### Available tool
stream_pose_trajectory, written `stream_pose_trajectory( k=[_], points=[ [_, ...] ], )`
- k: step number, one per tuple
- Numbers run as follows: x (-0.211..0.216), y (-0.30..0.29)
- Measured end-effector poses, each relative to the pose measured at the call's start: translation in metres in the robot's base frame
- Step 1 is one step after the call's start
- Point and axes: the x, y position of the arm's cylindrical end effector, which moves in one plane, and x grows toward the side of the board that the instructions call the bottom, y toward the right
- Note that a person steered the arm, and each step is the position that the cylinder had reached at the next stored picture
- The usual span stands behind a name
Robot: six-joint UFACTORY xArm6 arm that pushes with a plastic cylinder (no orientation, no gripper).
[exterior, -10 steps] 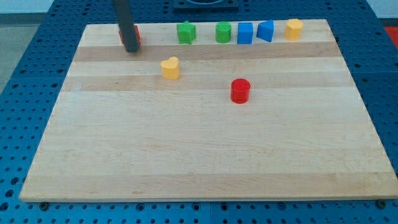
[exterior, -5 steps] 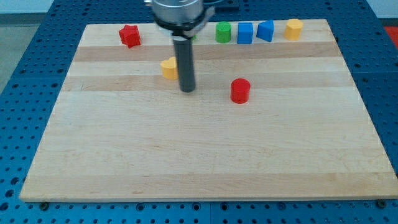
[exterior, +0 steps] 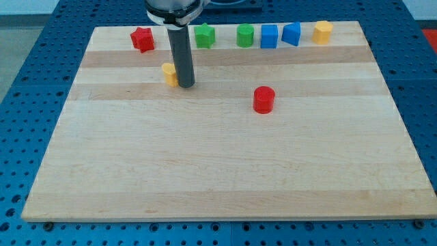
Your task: Push the yellow heart right of red star
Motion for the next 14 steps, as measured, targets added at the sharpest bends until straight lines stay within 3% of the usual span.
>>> stream_pose_trajectory(
  k=[3, 9, 14],
  points=[
    [0.023, 0.000],
    [0.000, -0.039],
    [-0.079, -0.039]
  ],
)
